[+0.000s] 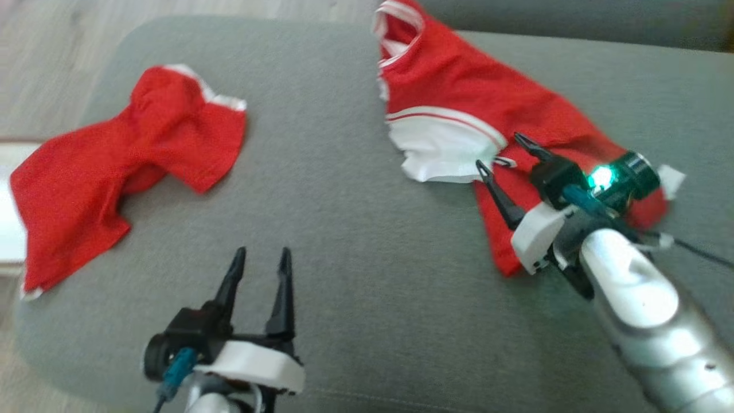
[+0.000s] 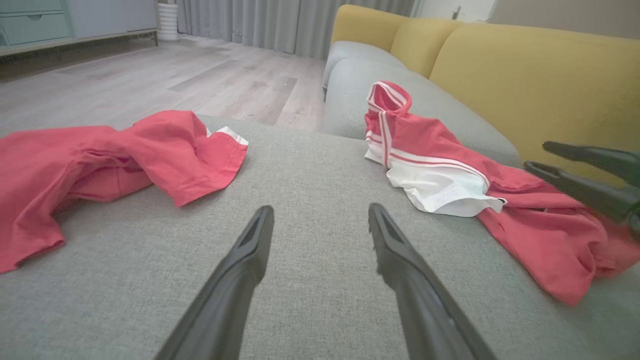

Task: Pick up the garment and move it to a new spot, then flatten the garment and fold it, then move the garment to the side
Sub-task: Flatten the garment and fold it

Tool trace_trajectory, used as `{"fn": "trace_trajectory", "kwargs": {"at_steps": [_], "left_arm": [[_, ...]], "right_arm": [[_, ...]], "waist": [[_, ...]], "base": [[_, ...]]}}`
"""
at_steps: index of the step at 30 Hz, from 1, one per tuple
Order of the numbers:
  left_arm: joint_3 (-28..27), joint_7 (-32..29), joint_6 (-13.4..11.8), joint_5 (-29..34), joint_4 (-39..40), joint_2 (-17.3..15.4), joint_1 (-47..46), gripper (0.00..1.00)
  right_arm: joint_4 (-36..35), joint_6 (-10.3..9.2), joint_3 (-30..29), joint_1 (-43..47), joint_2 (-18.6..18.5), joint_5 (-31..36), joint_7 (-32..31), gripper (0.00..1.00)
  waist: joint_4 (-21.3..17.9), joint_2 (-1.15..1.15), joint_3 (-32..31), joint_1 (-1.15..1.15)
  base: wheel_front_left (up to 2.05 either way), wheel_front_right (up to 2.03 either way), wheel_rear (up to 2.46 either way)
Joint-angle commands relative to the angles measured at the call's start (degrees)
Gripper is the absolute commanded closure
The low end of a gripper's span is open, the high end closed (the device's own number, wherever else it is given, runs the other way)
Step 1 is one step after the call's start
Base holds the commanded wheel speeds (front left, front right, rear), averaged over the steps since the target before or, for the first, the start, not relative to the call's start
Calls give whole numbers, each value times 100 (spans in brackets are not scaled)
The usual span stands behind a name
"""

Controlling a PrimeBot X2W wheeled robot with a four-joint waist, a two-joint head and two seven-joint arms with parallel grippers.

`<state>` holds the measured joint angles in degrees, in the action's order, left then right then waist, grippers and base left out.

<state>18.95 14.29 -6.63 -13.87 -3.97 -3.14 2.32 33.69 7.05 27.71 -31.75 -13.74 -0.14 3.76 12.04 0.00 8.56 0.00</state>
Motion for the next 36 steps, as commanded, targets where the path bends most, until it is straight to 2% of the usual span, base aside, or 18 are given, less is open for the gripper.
{"fn": "trace_trajectory", "kwargs": {"at_steps": [1, 8, 15, 16, 17, 20, 23, 27, 36], "left_arm": [[-66, 71, -46, -50, 206, 26, -299, 0], [428, 71, -308, -301, 284, 26, -593, 0], [610, 71, -459, -414, 308, 26, -683, 0], [627, 71, -476, -427, 312, 26, -699, 0], [638, 71, -492, -440, 312, 26, -716, 0], [638, 71, -534, -459, 297, 26, -745, 0], [589, 71, -556, -437, 264, 26, -720, 0], [457, 71, -540, -373, 209, 26, -607, 0], [307, 71, -441, -336, 149, 26, -404, 0]], "right_arm": [[5, 44, 243, -189, -104, -81, -102, 0], [647, 44, 1711, -993, -678, -806, -854, 0], [846, 44, 2413, -1499, -945, -1219, -1146, 0], [880, 44, 2495, -1553, -952, -1291, -1180, 25], [903, 44, 2548, -1598, -944, -1372, -1188, 100], [906, 44, 2493, -1654, -848, -1639, -1092, 100], [828, 44, 2192, -1668, -668, -1897, -885, 100], [324, 44, 1809, -1587, -257, -2611, -713, 100], [-882, 44, 1525, -1600, 16, -3643, -1035, 100]], "waist": [[409, 0, 340, 0], [839, 0, 749, 0], [935, 0, 890, 0], [937, 0, 906, 0], [937, 0, 913, 0], [910, 0, 871, 0], [833, 0, 757, 0], [627, 0, 473, 0], [284, 0, -76, 0]], "base": [[0, 0, 0], [0, 0, 0], [0, 0, 0], [0, 0, 0], [0, 0, 0], [0, 0, 0], [0, 0, 0], [0, 0, 0], [0, 0, 0]]}}
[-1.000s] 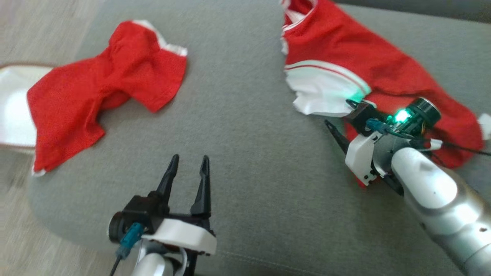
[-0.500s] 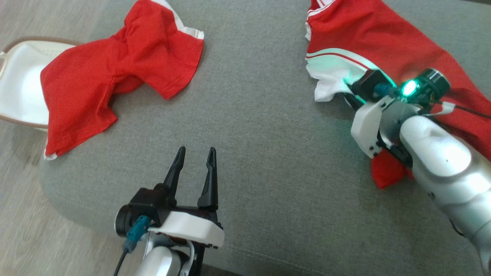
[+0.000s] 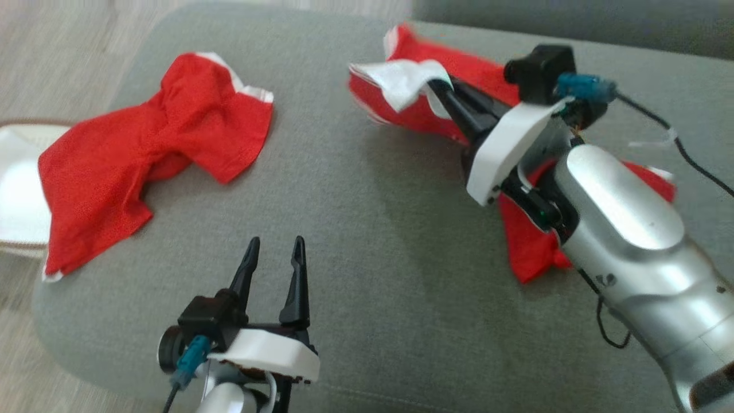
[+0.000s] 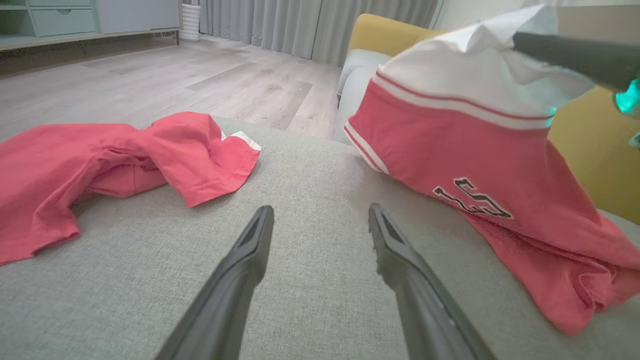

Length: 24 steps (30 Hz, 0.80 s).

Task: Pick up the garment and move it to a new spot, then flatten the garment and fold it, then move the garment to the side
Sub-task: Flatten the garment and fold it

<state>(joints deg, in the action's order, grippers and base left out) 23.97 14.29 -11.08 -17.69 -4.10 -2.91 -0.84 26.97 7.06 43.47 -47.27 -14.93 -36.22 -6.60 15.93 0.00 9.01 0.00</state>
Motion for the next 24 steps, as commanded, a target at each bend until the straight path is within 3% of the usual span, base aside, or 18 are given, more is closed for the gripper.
{"fn": "trace_trajectory", "kwargs": {"at_steps": [1, 17, 24], "left_arm": [[-204, 71, 12, 45, 158, 3, -68, 0], [-337, 71, 73, -50, 114, 3, 377, 0], [-341, 71, 94, -55, 101, 3, 444, 0]], "right_arm": [[-324, 43, -100, -66, 167, -107, -54, 100], [-1360, 43, -1176, -399, 1072, -849, -893, 100], [-1489, 43, -1482, -661, 1196, -949, -1034, 100]], "waist": [[-129, 0, -172, 0], [-387, 0, -806, 0], [-443, 0, -930, 0]], "base": [[0, 0, 0], [0, 0, 0], [0, 0, 0]]}}
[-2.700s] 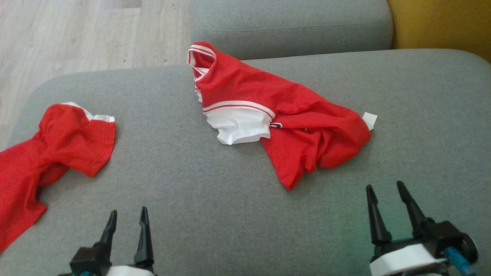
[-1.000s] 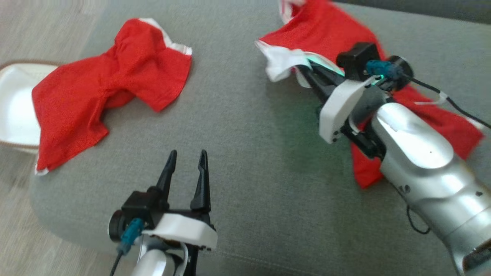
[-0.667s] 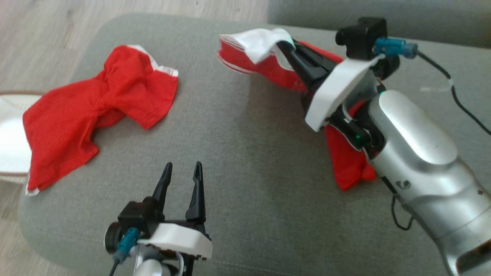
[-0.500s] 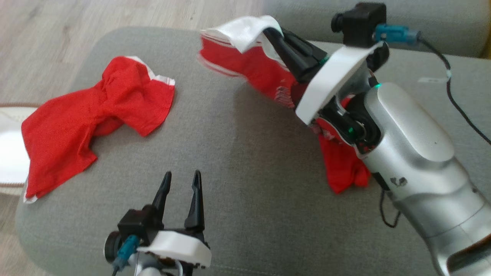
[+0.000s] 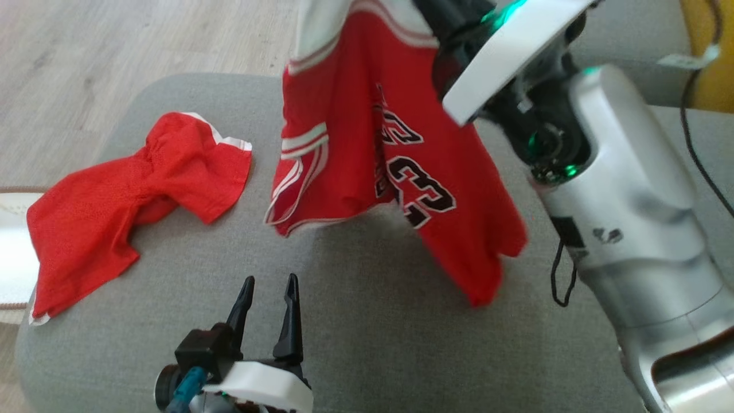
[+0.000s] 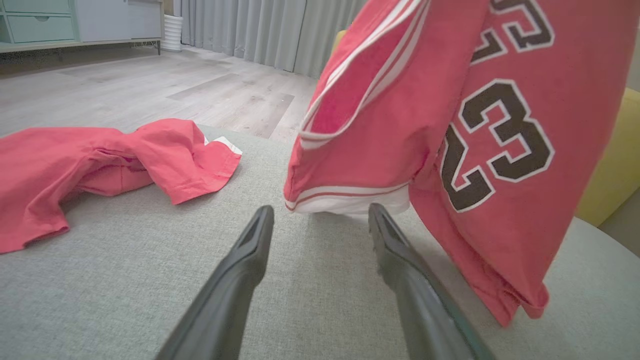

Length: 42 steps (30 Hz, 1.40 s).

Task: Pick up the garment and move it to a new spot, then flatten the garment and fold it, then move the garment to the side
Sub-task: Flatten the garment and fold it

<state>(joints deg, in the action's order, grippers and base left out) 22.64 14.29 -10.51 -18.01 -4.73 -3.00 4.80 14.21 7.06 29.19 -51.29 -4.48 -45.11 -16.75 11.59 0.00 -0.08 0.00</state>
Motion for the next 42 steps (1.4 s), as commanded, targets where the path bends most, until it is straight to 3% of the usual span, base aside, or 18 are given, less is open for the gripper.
{"fn": "trace_trajectory", "kwargs": {"at_steps": [1, 9, 13, 19, 31, 38, 39, 40, 41, 42], "left_arm": [[-212, 71, 41, -19, 157, 13, -110, 0], [-249, 71, 59, 7, 157, 13, -21, 0], [-273, 71, 47, 3, 186, 13, -1, 0], [-314, 71, 21, 6, 229, 13, -24, 0], [-359, 71, 26, 81, 222, 13, -201, 0], [-354, 71, 26, 95, 192, 13, -279, 0], [-348, 71, 26, 92, 187, 13, -289, 0], [-341, 71, 25, 90, 181, 13, -301, 0], [-333, 71, 23, 87, 178, 13, -312, 0], [-333, 71, 23, 87, 178, 13, -312, 0]], "right_arm": [[-246, 43, -73, -292, 154, -147, -26, 100], [-184, 43, -267, -419, 158, -706, 129, 100], [251, 43, -557, -285, 159, -506, 214, 100], [1197, 43, -1416, 103, 159, 282, 399, 100], [2862, 43, -3871, 762, 9, 2503, 843, 100], [3342, 43, -4221, 1124, -108, 3507, 930, 100], [3392, 43, -4187, 1167, -109, 3600, 937, 87], [3429, 43, -4137, 1207, -134, 3711, 966, 66], [3453, 43, -4101, 1238, -166, 3817, 1024, 38], [3453, 43, -4101, 1238, -166, 3817, 1024, 38]], "waist": [[-11, 0, -40, 0], [-82, 0, -133, 0], [-173, 0, -80, 0], [-372, 0, 65, 0], [-800, 0, 351, 0], [-960, 0, 439, 0], [-977, 0, 447, 0], [-990, 0, 456, 0], [-1002, 0, 464, 0], [-1002, 0, 464, 0]], "base": [[0, 0, 0], [0, 0, 0], [0, 0, 0], [0, 0, 0], [0, 0, 0], [0, 0, 0], [0, 0, 0], [0, 0, 0], [0, 0, 0], [0, 0, 0]]}}
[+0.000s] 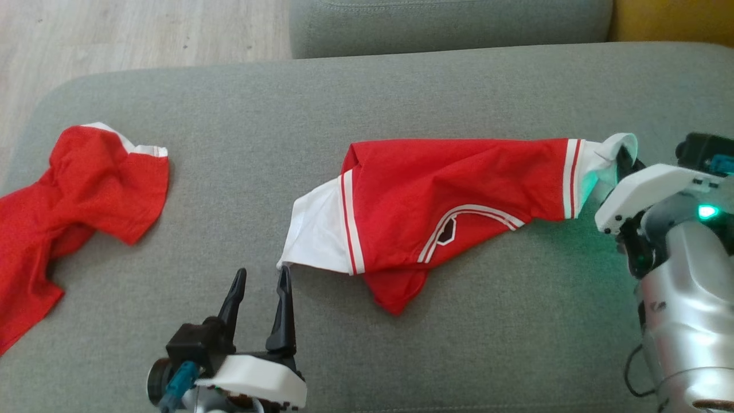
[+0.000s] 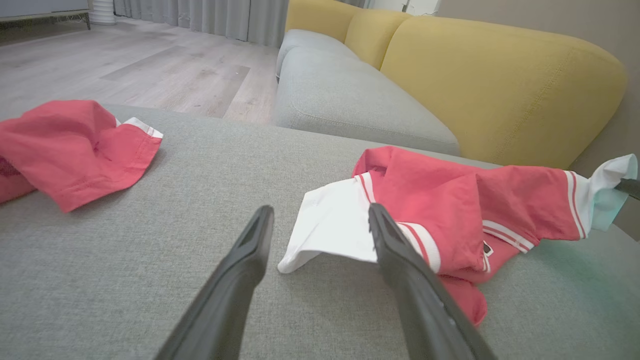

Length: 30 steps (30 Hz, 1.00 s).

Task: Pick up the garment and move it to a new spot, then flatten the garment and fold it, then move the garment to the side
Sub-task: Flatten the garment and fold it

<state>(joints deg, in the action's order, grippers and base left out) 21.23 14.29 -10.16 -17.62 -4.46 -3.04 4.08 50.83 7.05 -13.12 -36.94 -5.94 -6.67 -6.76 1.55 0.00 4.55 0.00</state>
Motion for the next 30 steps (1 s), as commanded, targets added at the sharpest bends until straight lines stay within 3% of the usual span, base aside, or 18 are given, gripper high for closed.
{"fn": "trace_trajectory", "kwargs": {"at_steps": [1, 2, 8, 13, 21, 30], "left_arm": [[-185, 71, -15, 45, 147, 16, -250, 0], [-178, 71, -17, 42, 144, 16, -259, 0], [-192, 71, -25, 38, 129, 16, -254, 0], [-222, 71, -55, 34, 152, 16, -187, 0], [-268, 71, -81, 8, 215, 16, -55, 0], [-332, 71, -46, 37, 212, 16, 8, 0]], "right_arm": [[-188, 44, 148, -176, -38, 49, 90, 7], [-169, 44, 178, -158, -59, 131, 146, 0], [-212, 44, 734, -36, -336, 773, 374, 0], [-616, 44, 931, 150, -386, 738, 637, 0], [-2569, 44, 811, 1394, -235, 830, 1836, 0], [-4449, 44, 583, 3372, 211, 1085, 2171, 0]], "waist": [[-8, 0, 6, 0], [-14, 0, 9, 0], [-46, 0, -20, 0], [-73, 0, -74, 0], [-111, 0, -207, 0], [-94, 0, -234, 0]], "base": [[0, 0, 0], [0, 0, 0], [0, 0, 0], [0, 0, 0], [0, 0, 0], [0, 0, 0]]}}
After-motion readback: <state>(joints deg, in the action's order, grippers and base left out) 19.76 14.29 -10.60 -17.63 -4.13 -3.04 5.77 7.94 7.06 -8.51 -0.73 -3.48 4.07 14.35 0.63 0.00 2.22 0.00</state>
